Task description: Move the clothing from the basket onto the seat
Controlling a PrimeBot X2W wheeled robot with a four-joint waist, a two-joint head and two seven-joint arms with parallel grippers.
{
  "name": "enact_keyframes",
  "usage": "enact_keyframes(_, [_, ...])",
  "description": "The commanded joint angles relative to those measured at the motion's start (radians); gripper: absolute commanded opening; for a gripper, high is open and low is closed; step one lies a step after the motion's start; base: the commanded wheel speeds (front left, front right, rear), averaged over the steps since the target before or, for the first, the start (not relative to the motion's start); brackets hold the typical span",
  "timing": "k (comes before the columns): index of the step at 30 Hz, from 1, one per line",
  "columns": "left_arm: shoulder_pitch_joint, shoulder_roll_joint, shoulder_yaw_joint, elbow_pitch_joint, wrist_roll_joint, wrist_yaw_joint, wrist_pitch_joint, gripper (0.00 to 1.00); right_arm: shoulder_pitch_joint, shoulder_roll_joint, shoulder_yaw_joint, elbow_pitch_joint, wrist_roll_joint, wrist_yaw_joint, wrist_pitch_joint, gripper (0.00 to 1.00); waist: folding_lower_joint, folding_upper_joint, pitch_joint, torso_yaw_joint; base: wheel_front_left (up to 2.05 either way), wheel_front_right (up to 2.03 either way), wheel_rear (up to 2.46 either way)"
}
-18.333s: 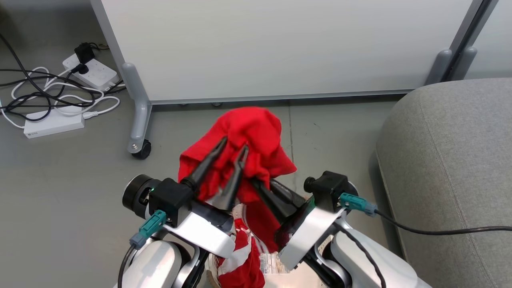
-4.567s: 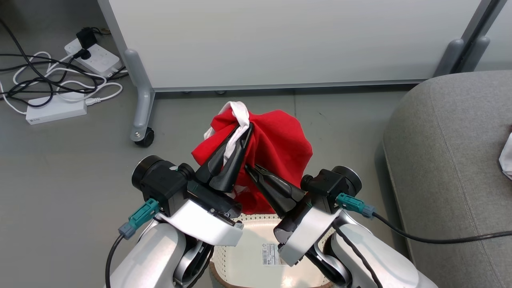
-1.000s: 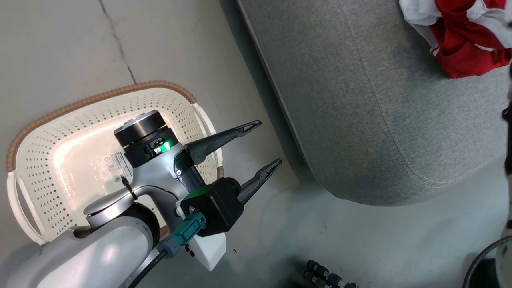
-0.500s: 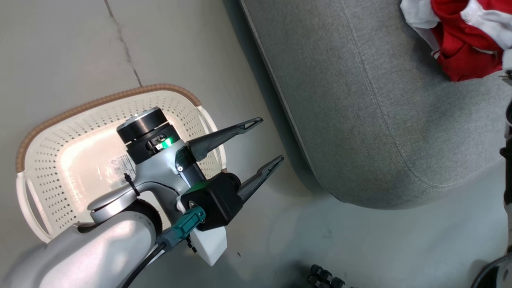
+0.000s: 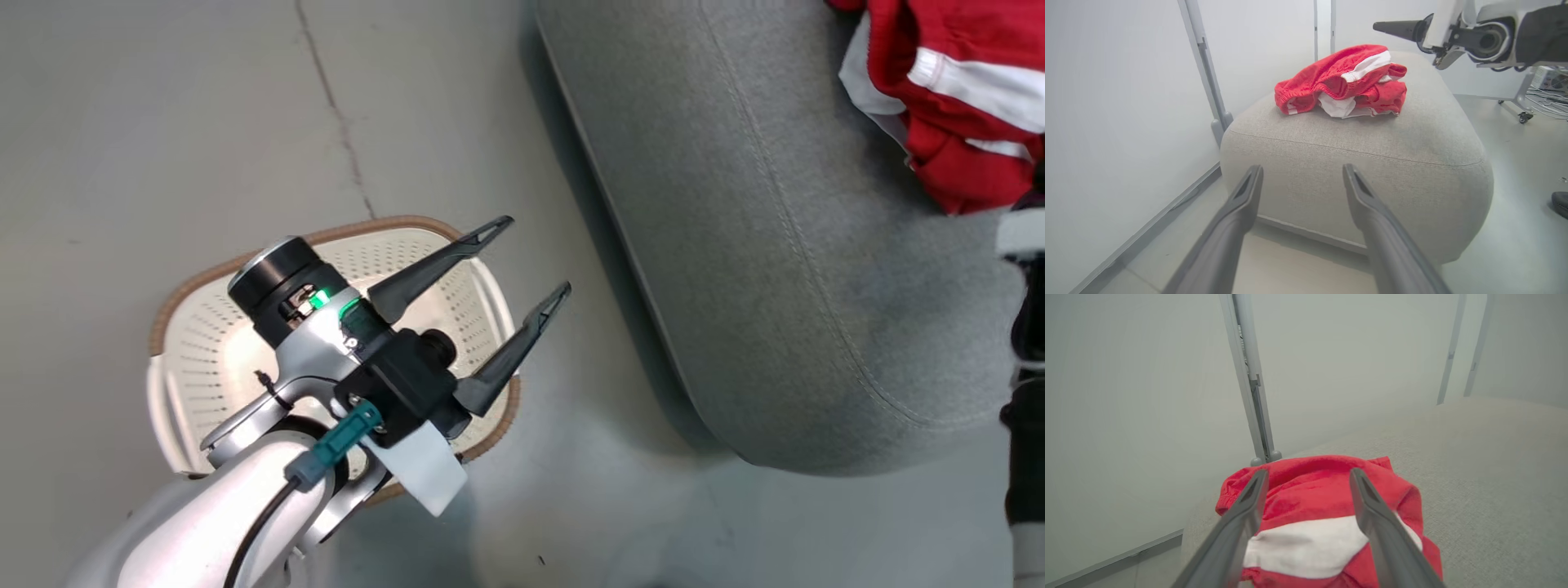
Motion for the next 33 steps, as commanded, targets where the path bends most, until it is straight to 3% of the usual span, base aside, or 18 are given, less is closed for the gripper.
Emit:
enact_keyframes(1, [0.01,-0.002,0.007,0.006,-0.006,0.009,-0.011,1.0,0.019,-0.001,0.002,-0.016,-0.007,0.002,-0.001,1.0,0.0,0.0,-0.038,0.041,0.0,0.0,0.0])
enact_keyframes(10, [0.088,-0.052,0.084,0.083,-0.068,0.11,-0.134,1.0,0.197,0.036,0.089,-0.201,-0.071,0.002,-0.002,1.0,0.0,0.0,-0.146,0.179,0.0,0.0,0.0])
enact_keyframes(17, [0.159,-0.072,0.154,0.146,-0.114,0.19,-0.204,1.0,0.31,0.054,0.155,-0.26,-0.111,0.002,-0.002,1.0,0.0,0.0,-0.232,0.262,0.0,0.0,0.0])
enact_keyframes(24, [0.251,-0.087,0.243,0.175,-0.163,0.26,-0.245,1.0,0.393,0.061,0.2,-0.286,-0.142,0.002,0.013,1.0,0.0,0.0,-0.307,0.309,0.0,0.0,0.0])
enact_keyframes(33, [0.37,-0.091,0.376,0.187,-0.192,0.31,-0.26,1.0,0.48,0.061,0.282,-0.338,-0.119,0.002,0.035,1.0,0.0,0.0,-0.377,0.324,0.0,0.0,0.0])
